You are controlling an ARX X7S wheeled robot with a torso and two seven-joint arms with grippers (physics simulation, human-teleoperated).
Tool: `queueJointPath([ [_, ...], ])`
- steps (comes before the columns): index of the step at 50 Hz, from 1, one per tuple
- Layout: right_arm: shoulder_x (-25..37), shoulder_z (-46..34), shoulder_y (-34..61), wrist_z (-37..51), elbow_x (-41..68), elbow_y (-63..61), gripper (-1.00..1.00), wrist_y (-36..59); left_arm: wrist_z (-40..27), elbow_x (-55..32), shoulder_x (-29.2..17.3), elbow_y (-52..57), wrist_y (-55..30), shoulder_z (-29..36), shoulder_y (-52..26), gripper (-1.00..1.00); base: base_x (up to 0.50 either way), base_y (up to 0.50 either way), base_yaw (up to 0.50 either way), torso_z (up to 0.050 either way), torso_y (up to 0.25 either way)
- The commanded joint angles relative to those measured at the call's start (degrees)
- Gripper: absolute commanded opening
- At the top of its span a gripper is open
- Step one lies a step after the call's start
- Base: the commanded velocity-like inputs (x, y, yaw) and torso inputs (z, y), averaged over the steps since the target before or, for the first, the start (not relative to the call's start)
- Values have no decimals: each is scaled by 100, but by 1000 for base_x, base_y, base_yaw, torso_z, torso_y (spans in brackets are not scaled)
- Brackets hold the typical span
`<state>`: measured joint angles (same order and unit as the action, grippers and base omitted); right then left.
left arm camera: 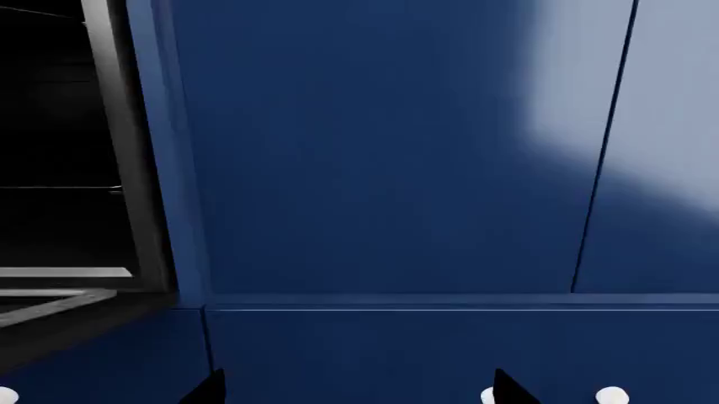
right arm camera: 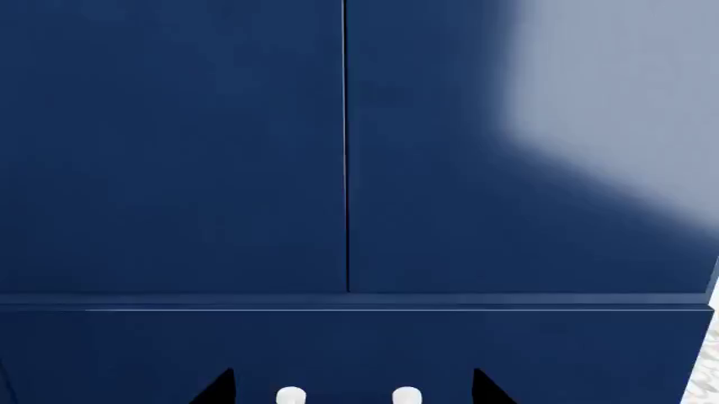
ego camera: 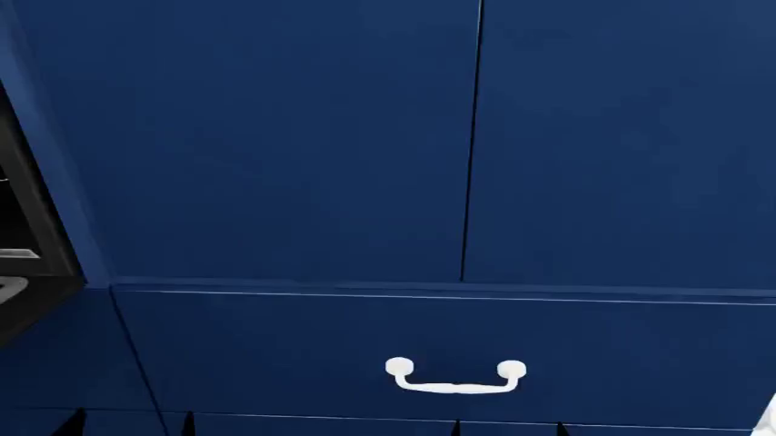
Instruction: Pick the fish from the top rack in the oven and place it on the plate on the counter.
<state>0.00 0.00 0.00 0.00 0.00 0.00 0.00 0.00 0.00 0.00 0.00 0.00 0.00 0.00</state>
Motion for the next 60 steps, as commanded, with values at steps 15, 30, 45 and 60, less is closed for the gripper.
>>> queueJointPath([
  [15, 305, -322, 56, 460, 199, 80, 100, 103, -440, -362, -274, -32, -378, 358, -112, 100, 0, 0, 0, 0, 0],
  [30, 509, -399, 2113, 696, 317, -4735, 100, 3714, -1443, -2017, -561, 4860, -3363, -266, -1738, 100, 0, 0, 0, 0, 0],
  [45, 1548, -48, 5766, 3482, 4269, -5990, 100, 6563, -4427, -5370, -1910, 5981, -5524, -1107, -5129, 100, 0, 0, 0, 0, 0],
  [60, 1902, -203, 6039, 3985, 4951, -5935, 100, 6407, -4773, -5632, -2130, 5875, -5245, -796, -5159, 100, -8, 259, 0, 0, 0],
])
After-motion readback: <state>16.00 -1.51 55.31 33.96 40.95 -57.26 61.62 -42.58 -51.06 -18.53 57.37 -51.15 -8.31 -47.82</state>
